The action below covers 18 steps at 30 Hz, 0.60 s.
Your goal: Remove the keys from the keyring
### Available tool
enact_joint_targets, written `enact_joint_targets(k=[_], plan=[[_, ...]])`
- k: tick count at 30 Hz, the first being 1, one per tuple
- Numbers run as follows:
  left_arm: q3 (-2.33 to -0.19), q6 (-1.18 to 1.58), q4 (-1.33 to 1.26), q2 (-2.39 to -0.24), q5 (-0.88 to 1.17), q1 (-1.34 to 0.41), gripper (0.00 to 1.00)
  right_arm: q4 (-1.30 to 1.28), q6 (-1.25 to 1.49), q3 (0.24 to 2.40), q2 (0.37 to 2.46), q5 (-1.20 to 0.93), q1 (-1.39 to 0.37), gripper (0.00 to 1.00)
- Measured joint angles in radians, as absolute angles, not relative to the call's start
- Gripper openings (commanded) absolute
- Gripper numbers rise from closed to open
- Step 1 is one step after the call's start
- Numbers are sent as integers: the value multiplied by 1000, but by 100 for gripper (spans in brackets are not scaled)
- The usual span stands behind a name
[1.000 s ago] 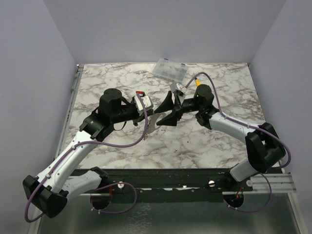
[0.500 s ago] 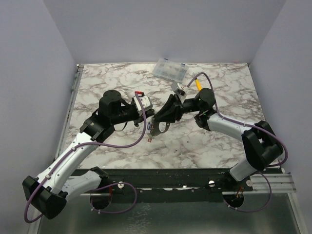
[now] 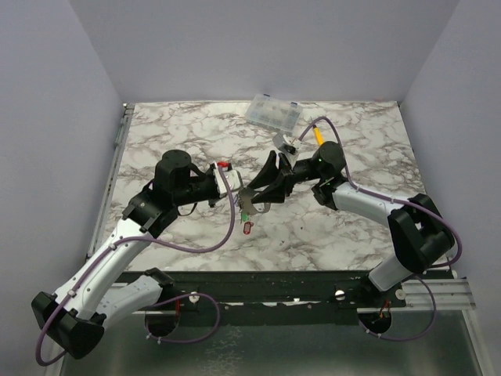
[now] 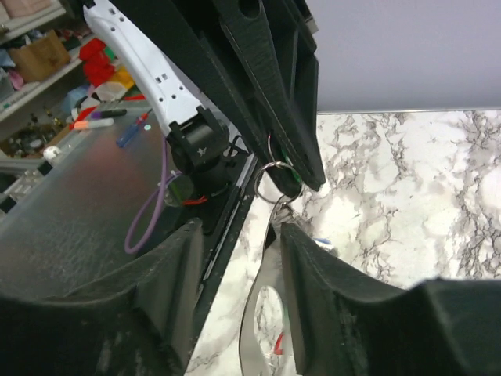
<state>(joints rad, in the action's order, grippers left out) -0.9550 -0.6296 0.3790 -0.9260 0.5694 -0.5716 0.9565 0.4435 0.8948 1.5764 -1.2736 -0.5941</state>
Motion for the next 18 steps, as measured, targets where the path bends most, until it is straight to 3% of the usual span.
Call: enact_joint_targets(k=[5,14,18], plan=[[-927,-907,456,-873,598,-572,0,764,341,937,1568,-1329,-587,61],[-882,-1365,579,-844,654,-572,0,97,-166,1221,1567,-1293,-612,47],[-879,-1444,578,-841,669,-574,0,-12,-249,1219,1565,-1272,-637,51]])
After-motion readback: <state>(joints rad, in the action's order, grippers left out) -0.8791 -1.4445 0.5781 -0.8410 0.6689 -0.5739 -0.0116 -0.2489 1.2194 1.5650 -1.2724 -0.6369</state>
